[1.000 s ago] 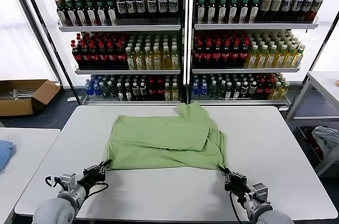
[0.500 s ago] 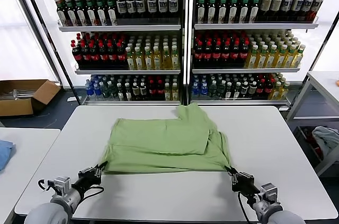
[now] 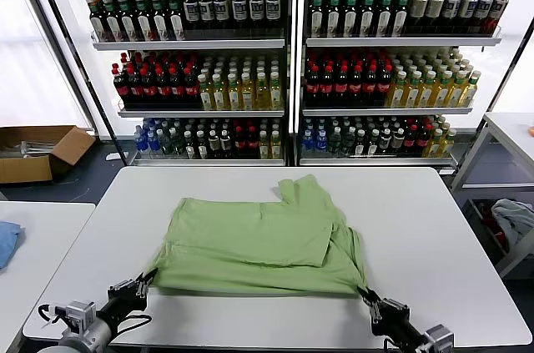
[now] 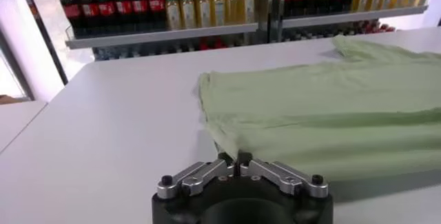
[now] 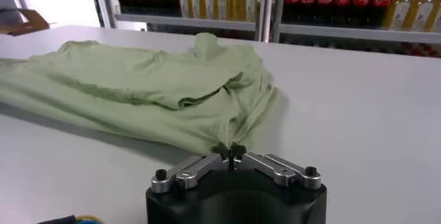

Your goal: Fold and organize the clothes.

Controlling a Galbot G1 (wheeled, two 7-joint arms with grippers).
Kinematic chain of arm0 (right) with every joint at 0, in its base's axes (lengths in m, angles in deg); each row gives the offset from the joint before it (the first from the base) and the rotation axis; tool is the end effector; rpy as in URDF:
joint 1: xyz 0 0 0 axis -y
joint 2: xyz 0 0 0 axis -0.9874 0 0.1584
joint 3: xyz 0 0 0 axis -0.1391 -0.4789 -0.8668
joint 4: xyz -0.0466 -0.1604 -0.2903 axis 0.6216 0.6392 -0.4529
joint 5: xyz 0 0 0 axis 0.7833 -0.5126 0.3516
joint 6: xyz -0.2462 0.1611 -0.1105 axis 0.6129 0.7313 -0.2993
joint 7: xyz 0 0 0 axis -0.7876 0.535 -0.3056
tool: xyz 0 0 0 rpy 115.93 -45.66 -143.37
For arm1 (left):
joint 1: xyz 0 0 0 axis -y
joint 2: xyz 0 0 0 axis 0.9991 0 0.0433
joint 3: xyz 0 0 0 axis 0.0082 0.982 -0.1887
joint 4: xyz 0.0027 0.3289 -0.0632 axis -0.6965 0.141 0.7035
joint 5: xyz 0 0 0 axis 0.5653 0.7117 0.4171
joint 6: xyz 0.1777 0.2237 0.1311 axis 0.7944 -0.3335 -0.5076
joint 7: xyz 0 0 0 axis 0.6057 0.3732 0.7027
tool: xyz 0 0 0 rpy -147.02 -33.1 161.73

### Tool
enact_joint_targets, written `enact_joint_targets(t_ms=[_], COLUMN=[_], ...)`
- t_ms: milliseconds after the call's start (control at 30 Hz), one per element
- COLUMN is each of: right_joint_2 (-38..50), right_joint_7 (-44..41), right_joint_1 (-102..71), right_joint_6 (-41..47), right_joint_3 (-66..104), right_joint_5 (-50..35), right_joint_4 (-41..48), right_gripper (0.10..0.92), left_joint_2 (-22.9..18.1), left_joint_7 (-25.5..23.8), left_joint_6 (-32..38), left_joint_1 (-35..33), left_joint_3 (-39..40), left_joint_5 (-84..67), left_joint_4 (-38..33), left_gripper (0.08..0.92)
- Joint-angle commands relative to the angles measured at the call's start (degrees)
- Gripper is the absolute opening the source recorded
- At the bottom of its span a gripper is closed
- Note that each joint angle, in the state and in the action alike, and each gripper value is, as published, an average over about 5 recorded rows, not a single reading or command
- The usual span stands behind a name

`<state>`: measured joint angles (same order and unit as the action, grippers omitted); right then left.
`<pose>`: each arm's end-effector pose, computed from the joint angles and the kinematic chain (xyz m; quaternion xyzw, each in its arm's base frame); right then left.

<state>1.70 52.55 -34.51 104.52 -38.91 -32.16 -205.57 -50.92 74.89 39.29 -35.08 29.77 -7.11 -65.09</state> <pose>0.1006 -0.0944 -0.2653 0.1756 -0.9545 0.0421 0.2375 0.1542 0.1435 -0.2700 -0.1010 -0.9617 -0.0366 0.2522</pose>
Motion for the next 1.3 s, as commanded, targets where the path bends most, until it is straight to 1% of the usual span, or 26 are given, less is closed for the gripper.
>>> enact_joint_targets(t_ms=[33, 233, 300, 367, 467, 633, 733, 833, 967, 1067, 1133, 1200, 1300], right_joint_2=[-0.4, 1.1, 1.5, 1.9, 2.5, 3.8, 5.2, 6.4, 7.7, 7.8, 7.6, 7.2, 6.7], right_joint_7=[-0.4, -1.2, -1.5, -1.9, -2.4, -2.9, -3.8, -4.4, -4.4, -4.4, -4.8, -5.8, -7.0], right_joint_1=[-9.9, -10.8, -10.2, -9.3, -7.4, -1.8, 3.2, 9.2, 19.6, 28.9, 35.2, 41.2, 49.4], right_joint_6=[-0.7, -0.7, -0.9, -1.3, -2.0, -2.8, -3.1, -2.9, -1.0, 1.4, 3.7, 5.8, 7.6], right_joint_3=[2.1, 3.7, 4.2, 4.7, 5.5, 8.8, 10.1, 9.7, 5.9, 1.2, -3.1, -8.2, -15.3], right_joint_5=[2.3, 2.3, 1.8, 0.8, -1.5, -9.0, -13.7, -16.4, -17.2, -16.8, -16.0, -14.5, -12.3], right_joint_4=[-4.9, -4.6, -4.1, -3.6, -3.2, -2.6, -1.6, 0.8, 5.8, 11.3, 15.6, 19.8, 25.5], right_gripper=[0.117, 0.117, 0.133, 0.166, 0.243, 0.39, 0.477, 0.564, 0.676, 0.76, 0.799, 0.815, 0.822], left_joint_2=[-2.4, -4.2, -4.8, -5.3, -5.4, -3.7, -1.4, 1.9, 6.3, 9.4, 11.2, 12.8, 15.0], left_joint_7=[0.5, 1.1, 1.6, 2.2, 3.1, 3.2, 3.2, 3.2, 3.3, 2.9, 2.6, 2.3, 1.5], left_joint_6=[-0.3, -0.6, -1.5, -2.0, -1.9, -2.3, -2.3, -2.3, -2.1, -1.8, -1.6, -1.5, -1.1], left_joint_1=[-14.5, -19.1, -19.9, -20.0, -19.3, -17.6, -14.1, -8.7, -2.0, 2.4, 6.1, 10.3, 16.6], left_joint_3=[-5.4, -5.8, -5.8, -5.9, -6.6, -10.6, -12.7, -12.6, -9.4, -5.9, -3.2, -0.1, 5.3], left_joint_5=[2.0, 2.7, 2.5, 2.4, 1.8, -1.5, -3.7, -6.0, -8.2, -10.1, -11.5, -12.8, -13.6], left_joint_4=[-8.4, -10.0, -11.1, -11.7, -12.3, -13.9, -12.3, -9.1, -5.2, -1.2, 2.4, 6.4, 11.7], left_gripper=[0.102, 0.103, 0.116, 0.143, 0.212, 0.357, 0.443, 0.53, 0.643, 0.729, 0.781, 0.81, 0.821])
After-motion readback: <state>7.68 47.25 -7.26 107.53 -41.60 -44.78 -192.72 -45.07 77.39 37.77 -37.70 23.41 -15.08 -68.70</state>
